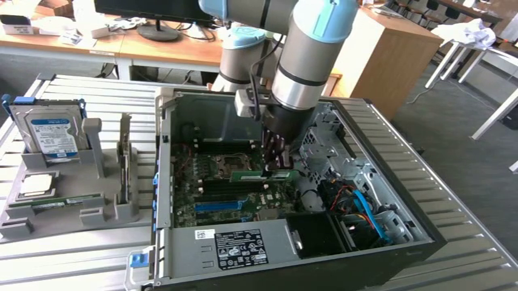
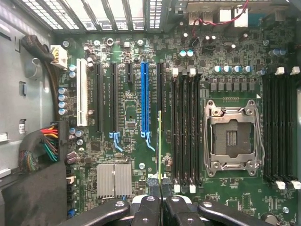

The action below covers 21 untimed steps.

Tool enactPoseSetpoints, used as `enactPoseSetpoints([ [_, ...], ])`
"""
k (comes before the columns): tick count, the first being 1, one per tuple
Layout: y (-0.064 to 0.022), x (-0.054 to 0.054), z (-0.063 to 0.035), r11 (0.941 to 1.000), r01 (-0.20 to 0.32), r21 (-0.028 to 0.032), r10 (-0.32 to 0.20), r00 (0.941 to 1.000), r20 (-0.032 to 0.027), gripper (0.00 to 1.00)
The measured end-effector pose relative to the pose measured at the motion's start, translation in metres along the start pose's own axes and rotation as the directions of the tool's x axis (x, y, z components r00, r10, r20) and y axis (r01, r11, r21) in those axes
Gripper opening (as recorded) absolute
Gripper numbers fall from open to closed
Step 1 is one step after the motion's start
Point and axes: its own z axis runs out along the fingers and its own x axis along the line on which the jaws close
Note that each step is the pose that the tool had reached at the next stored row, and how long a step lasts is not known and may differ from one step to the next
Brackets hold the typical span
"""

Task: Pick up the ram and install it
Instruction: 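Insert the ram into the slot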

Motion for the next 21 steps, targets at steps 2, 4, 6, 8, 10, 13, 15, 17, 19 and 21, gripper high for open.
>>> enactPoseSetpoints([
  [2, 0.0000, 0.0000, 0.0009, 1.0000, 0.000, 0.0000, 0.000, 1.0000, 0.0001, 0.12],
  [4, 0.0000, 0.0000, 0.0017, 1.0000, 0.000, 0.0000, 0.000, 1.0000, 0.0001, 0.12],
  [6, 0.0000, 0.0000, 0.0025, 1.0000, 0.000, 0.0000, 0.000, 1.0000, 0.0000, 0.12],
  [8, -0.0001, 0.0000, 0.0033, 1.0000, 0.000, 0.0000, 0.000, 1.0000, 0.0001, 0.12],
  [10, -0.0001, 0.0000, 0.0041, 1.0000, 0.000, 0.0000, 0.000, 1.0000, 0.0000, 0.12],
  [13, -0.0001, 0.0000, 0.0054, 1.0000, 0.000, 0.0000, 0.000, 1.0000, 0.0000, 0.12],
  [15, -0.0001, 0.0000, 0.0063, 1.0000, 0.000, 0.0000, 0.000, 1.0000, 0.0000, 0.12],
  [17, -0.0001, 0.0000, 0.0071, 1.0000, 0.000, 0.0000, 0.000, 1.0000, -0.0001, 0.12],
  [19, -0.0001, 0.0001, 0.0081, 1.0000, 0.000, 0.0000, 0.000, 1.0000, -0.0001, 0.12],
  [21, -0.0001, 0.0001, 0.0091, 1.0000, 0.000, 0.0000, 0.000, 1.0000, 0.0000, 0.12],
])
